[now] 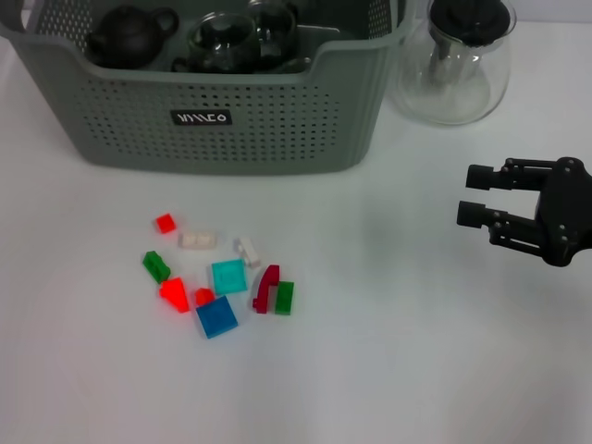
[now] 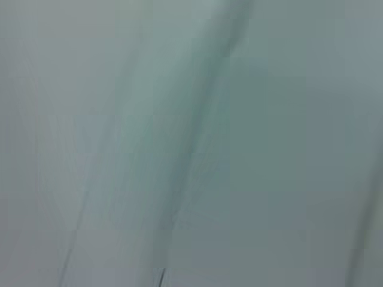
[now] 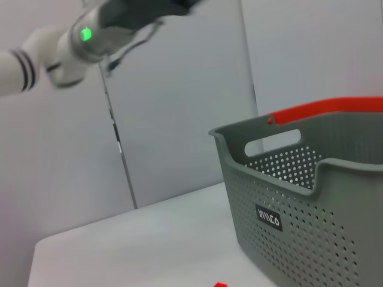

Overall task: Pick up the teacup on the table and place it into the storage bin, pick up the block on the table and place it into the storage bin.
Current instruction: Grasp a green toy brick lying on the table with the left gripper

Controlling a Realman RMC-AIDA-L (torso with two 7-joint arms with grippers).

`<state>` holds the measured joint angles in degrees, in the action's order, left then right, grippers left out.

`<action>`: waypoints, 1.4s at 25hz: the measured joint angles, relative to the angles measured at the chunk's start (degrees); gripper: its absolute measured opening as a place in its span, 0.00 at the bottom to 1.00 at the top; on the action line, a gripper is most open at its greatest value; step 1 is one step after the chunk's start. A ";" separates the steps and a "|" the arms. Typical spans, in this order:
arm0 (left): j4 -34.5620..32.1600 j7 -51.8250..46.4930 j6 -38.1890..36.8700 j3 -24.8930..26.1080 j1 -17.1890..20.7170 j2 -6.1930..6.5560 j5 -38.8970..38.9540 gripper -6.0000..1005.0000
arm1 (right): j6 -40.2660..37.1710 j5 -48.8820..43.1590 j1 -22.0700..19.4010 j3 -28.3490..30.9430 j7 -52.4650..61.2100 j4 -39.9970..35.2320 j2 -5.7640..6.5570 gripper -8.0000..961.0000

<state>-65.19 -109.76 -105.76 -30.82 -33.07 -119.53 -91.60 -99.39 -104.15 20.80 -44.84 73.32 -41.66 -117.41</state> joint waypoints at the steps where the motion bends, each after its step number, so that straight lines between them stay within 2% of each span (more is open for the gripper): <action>1: 0.87 1.92 -1.73 1.42 1.00 -0.02 1.18 0.47 | -0.01 0.01 0.01 0.07 0.00 0.00 0.00 0.53; 3: 2.25 6.36 -4.78 4.02 3.88 -0.46 1.47 0.47 | -0.01 0.00 0.03 0.19 0.06 0.00 -0.02 0.53; 5: 1.92 10.81 -5.84 4.33 6.86 -1.58 -2.65 0.47 | -0.01 0.00 0.13 0.24 0.08 0.04 -0.04 0.53; 7: 0.44 15.20 -5.87 3.55 8.93 -2.73 -10.62 0.47 | -0.01 0.00 0.26 0.28 0.10 0.07 -0.14 0.53; 8: -0.32 18.18 -5.64 2.95 10.04 -3.56 -18.27 0.47 | -0.01 0.00 0.30 0.27 0.12 0.07 -0.20 0.53; 12: -0.09 24.09 -3.78 2.82 11.44 -4.49 -31.18 0.46 | -0.01 0.00 0.44 0.22 0.19 0.10 -0.30 0.53; 14: 1.12 28.65 -1.91 3.01 12.71 -4.84 -34.34 0.46 | -0.01 0.00 0.45 0.16 0.20 0.23 -0.37 0.53; 17: 4.31 35.65 1.09 3.98 14.14 -5.13 -36.60 0.46 | -0.01 0.00 0.46 0.10 0.21 0.82 -0.40 0.53; 26: 20.71 53.40 14.24 13.13 15.01 -4.74 -40.21 0.46 | 0.31 0.00 0.49 0.21 0.24 1.61 -0.26 0.53; 30: 24.33 55.33 17.02 13.73 14.82 -4.76 -40.62 0.47 | 0.24 0.00 0.48 0.10 0.32 1.62 -0.24 0.53; 35: 25.42 56.43 17.17 13.79 14.78 -4.81 -40.26 0.47 | 0.31 0.00 0.47 0.07 0.34 2.00 -0.13 0.53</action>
<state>-39.76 -53.33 -88.59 -17.04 -18.29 -124.34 -131.86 -99.09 -104.15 21.27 -44.78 73.66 -39.66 -117.54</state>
